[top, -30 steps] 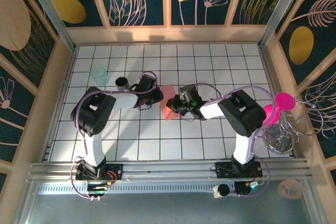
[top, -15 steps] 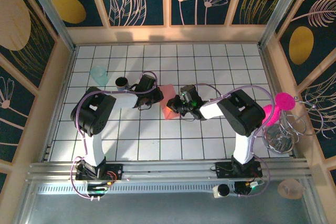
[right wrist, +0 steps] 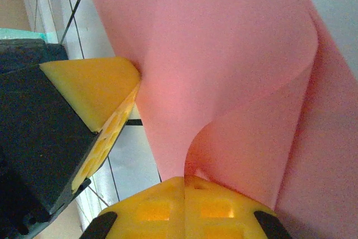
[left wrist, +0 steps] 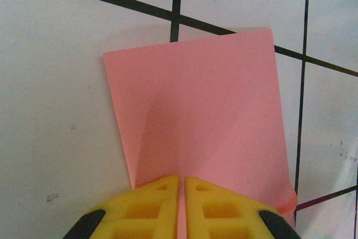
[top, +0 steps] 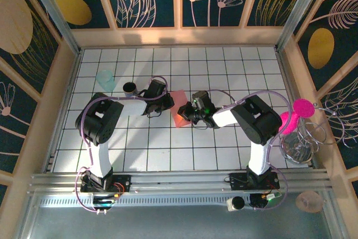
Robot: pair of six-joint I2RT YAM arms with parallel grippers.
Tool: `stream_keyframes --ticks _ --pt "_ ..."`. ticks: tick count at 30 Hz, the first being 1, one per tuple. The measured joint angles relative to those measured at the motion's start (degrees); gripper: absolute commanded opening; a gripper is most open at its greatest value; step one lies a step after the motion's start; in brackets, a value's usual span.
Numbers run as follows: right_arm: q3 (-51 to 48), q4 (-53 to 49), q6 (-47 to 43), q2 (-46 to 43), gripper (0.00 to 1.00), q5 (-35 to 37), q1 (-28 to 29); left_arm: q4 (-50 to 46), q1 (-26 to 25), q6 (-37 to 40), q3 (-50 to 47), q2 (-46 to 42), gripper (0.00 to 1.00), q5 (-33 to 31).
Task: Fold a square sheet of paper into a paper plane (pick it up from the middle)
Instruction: Fold the triangle a second time at the center of the table.
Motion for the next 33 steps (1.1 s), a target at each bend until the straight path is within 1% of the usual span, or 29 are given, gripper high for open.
stream_keyframes --ticks 8,12,15,18,19,25,28,33 --pt "0.0 0.0 0.2 0.2 0.01 0.0 0.0 0.0 0.0 0.2 0.0 -0.2 0.16 0.0" --pt "0.0 0.0 0.2 0.2 0.09 -0.1 0.0 -0.8 0.1 0.4 0.0 -1.4 0.19 -0.4" --pt "0.1 0.3 0.3 0.2 0.16 -0.3 0.0 -1.5 0.5 0.4 -0.1 -3.9 0.22 -1.6" --pt "0.3 0.8 1.0 0.1 0.26 -0.9 0.0 -1.8 1.4 0.4 -0.6 -7.9 0.24 -2.9" --pt "0.5 1.1 1.2 0.1 0.29 -1.1 0.0 -1.8 1.5 0.4 -1.2 -9.6 0.25 -3.3" --pt "0.7 1.9 1.5 0.1 0.33 -1.6 0.0 -3.3 2.0 0.5 -4.8 -18.4 0.25 -4.8" --pt "0.7 2.1 1.5 0.1 0.34 -1.6 0.0 -3.7 2.0 0.5 -6.3 -20.1 0.25 -4.9" --pt "0.3 3.0 1.5 0.0 0.37 -1.6 0.0 -5.2 2.0 0.5 -8.9 -20.3 0.25 -4.2"
